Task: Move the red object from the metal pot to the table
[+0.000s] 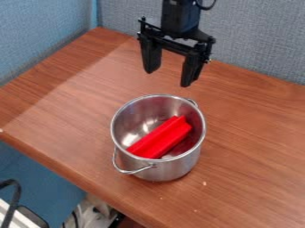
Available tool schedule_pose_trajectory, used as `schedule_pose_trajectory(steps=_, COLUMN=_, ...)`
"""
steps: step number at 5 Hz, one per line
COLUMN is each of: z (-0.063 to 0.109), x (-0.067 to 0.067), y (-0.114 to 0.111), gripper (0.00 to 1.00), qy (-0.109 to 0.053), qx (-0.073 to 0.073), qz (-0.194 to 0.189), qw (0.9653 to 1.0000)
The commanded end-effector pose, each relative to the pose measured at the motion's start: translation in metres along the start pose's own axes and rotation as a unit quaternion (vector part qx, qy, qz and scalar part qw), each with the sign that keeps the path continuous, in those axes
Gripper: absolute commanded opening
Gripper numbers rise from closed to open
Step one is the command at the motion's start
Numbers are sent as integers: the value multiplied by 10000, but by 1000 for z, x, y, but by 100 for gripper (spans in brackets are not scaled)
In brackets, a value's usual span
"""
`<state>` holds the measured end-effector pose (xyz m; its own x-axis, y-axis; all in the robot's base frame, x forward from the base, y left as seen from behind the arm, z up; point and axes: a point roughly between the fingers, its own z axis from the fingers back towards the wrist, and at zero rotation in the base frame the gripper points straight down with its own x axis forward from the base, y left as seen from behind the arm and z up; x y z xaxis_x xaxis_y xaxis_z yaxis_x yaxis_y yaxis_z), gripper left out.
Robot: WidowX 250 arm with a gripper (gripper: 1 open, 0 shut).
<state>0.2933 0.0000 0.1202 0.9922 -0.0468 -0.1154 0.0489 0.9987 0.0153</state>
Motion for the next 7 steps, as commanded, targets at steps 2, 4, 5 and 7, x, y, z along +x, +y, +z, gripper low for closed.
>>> schedule_pose_trajectory(steps=2, z=41, x=-4, y=-8, gripper=100, qy=-432, qx=-19, qz=79, qw=9990)
schedule_pose_trajectory(steps=4, z=22, x=-9, y=17, gripper=100, qy=-377, qx=73, qz=-14, qw=9993)
schedule_pose_trajectory(steps=5, z=24, x=-20, y=13, gripper=100, qy=-382, qx=73, qz=-11, qw=9992)
schedule_pose_trajectory(steps=7, z=25, x=-26, y=-4, gripper=100, qy=-479, qx=131, qz=-46, qw=9988)
